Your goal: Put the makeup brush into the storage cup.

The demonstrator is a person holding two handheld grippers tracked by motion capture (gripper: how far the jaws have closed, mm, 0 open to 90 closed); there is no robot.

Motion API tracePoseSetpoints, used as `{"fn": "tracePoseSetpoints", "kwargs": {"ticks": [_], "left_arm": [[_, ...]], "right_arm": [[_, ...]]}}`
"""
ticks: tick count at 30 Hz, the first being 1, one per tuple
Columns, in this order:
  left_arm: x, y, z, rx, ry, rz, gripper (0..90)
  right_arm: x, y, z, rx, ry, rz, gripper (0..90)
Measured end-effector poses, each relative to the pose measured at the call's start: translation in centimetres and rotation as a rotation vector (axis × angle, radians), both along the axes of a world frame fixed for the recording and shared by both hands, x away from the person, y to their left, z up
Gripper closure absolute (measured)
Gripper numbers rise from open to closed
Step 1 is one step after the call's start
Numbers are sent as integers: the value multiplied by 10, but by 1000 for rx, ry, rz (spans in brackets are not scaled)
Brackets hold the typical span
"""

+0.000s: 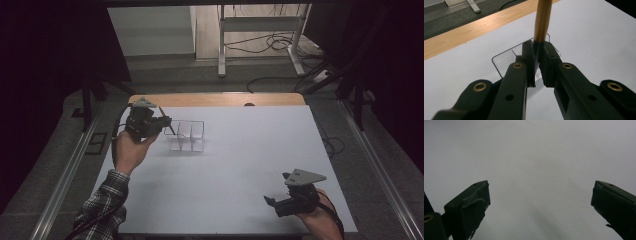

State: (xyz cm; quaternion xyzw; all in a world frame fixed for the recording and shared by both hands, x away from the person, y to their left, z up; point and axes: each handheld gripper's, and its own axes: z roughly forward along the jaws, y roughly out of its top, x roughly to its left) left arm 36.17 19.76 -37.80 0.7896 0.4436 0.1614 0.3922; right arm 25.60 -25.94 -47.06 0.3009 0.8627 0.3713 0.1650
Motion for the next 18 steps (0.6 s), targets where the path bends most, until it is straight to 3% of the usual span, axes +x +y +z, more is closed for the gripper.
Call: {"fn": "tracePoseSetpoints", "kwargs": {"ticks": [18], "left_arm": [[21,-3,-5,29,5,48,835]], "right_arm": [[1,0,0,-15,-9,-4,26]]}}
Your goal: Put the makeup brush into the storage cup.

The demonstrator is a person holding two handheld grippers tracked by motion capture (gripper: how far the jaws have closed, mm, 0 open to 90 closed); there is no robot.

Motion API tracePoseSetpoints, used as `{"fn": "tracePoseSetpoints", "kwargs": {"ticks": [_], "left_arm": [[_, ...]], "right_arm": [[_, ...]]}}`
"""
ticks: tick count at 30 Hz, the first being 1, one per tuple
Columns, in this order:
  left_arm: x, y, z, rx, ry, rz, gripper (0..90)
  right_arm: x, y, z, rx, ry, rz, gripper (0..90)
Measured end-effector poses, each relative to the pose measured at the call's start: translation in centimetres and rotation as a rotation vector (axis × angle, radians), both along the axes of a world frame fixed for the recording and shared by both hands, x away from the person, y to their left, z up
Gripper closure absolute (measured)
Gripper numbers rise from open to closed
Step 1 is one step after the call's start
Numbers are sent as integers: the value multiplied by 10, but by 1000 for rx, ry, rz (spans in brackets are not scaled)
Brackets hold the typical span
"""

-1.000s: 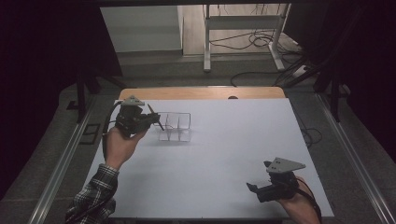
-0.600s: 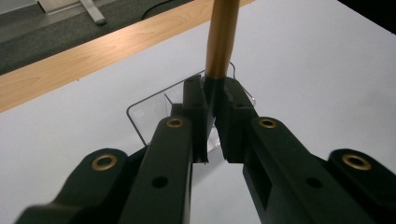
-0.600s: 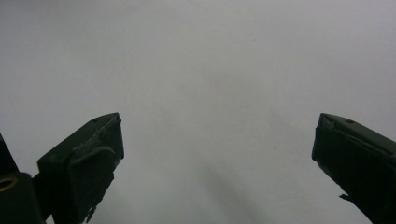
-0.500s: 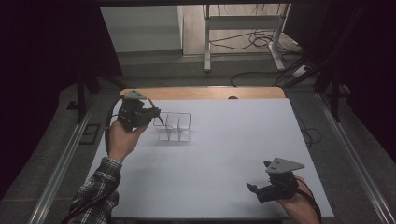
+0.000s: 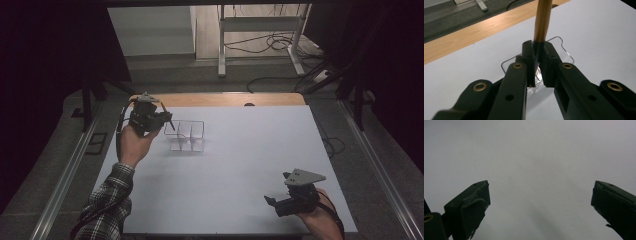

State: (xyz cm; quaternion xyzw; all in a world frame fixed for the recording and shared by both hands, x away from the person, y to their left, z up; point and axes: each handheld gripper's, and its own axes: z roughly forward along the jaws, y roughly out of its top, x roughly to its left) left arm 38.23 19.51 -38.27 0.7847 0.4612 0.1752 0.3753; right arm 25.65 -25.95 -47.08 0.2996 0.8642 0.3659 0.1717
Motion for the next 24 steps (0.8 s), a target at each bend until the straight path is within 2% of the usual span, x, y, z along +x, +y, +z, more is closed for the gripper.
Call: {"fn": "tracePoseSetpoints", "kwargs": {"ticks": [24], "left_arm": [[15,-8,-23,34,27,19,835]], "right_arm": [[0,0,0,-7,-6,1,26]]}}
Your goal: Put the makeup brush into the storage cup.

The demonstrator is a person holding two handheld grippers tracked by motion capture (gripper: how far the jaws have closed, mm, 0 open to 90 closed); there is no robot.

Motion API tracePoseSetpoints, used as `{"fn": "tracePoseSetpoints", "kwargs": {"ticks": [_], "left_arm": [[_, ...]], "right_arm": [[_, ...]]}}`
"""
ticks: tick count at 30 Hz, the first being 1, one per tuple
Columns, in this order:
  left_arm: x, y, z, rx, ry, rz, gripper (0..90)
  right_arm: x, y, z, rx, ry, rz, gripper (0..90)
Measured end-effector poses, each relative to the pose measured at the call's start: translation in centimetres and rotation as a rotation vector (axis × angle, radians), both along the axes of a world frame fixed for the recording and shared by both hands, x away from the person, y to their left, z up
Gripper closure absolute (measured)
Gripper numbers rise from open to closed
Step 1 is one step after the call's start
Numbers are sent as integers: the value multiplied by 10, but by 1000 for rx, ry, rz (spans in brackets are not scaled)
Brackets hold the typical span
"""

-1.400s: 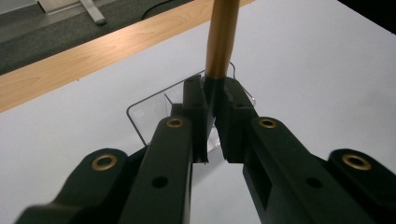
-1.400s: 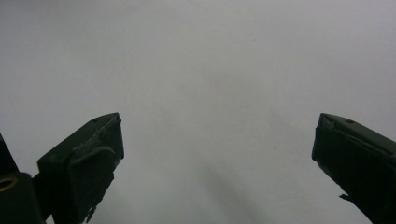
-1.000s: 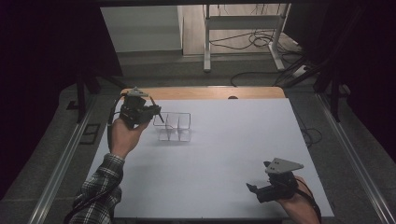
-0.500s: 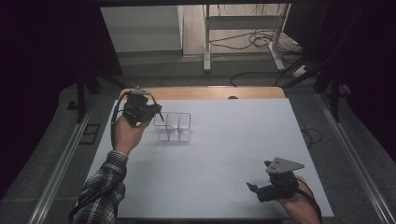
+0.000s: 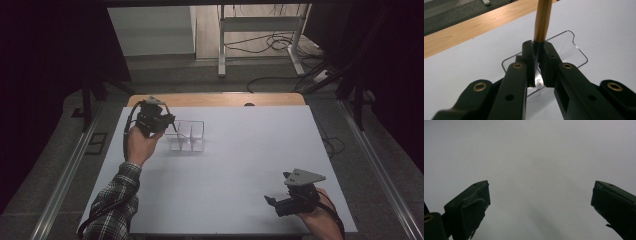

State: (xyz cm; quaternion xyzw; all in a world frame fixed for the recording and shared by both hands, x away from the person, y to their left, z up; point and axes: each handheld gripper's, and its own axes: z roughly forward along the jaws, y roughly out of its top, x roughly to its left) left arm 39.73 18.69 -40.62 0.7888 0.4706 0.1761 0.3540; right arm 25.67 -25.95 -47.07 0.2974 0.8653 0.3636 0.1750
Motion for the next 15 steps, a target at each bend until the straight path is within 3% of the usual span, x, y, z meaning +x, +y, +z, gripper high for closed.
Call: {"fn": "tracePoseSetpoints", "kwargs": {"ticks": [15], "left_arm": [[5,-6,-17,11,17,8,835]], "right_arm": [[0,1,-1,-16,4,7,26]]}}
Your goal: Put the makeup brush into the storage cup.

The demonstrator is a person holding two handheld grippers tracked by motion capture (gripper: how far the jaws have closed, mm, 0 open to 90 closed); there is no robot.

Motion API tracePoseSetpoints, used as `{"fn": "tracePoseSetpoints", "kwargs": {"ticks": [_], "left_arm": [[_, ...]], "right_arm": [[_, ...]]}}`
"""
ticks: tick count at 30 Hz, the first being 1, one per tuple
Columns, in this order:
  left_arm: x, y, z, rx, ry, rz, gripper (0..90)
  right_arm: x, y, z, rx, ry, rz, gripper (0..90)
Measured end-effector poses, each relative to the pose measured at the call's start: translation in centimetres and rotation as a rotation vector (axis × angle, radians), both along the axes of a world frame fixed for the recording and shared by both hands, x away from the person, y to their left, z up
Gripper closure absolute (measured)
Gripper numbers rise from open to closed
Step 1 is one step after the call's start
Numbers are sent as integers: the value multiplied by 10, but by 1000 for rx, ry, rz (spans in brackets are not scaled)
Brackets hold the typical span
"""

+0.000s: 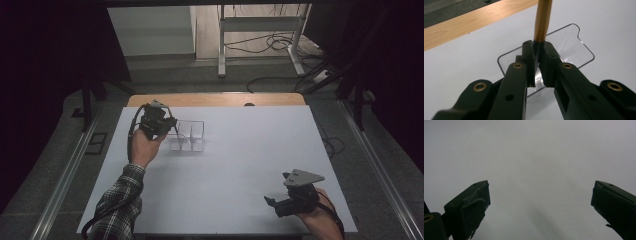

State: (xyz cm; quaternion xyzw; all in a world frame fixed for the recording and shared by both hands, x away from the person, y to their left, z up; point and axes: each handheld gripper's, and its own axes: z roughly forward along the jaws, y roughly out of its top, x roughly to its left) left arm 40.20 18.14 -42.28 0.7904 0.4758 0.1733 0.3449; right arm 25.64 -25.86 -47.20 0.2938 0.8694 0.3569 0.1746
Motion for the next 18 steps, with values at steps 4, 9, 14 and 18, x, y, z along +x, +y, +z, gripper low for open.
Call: {"fn": "tracePoseSetpoints", "kwargs": {"ticks": [4,9,14,18], "left_arm": [[1,-1,-3,7,6,1,835],[3,-1,-9,24,13,6,835],[6,-1,-14,24,21,15,835],[7,-1,-18,24,26,17,834]], "right_arm": [[0,0,0,-1,2,1,26],[0,1,-1,-8,1,4,26],[0,1,-2,-13,4,7,27],[0,1,-2,-16,7,7,28]]}}
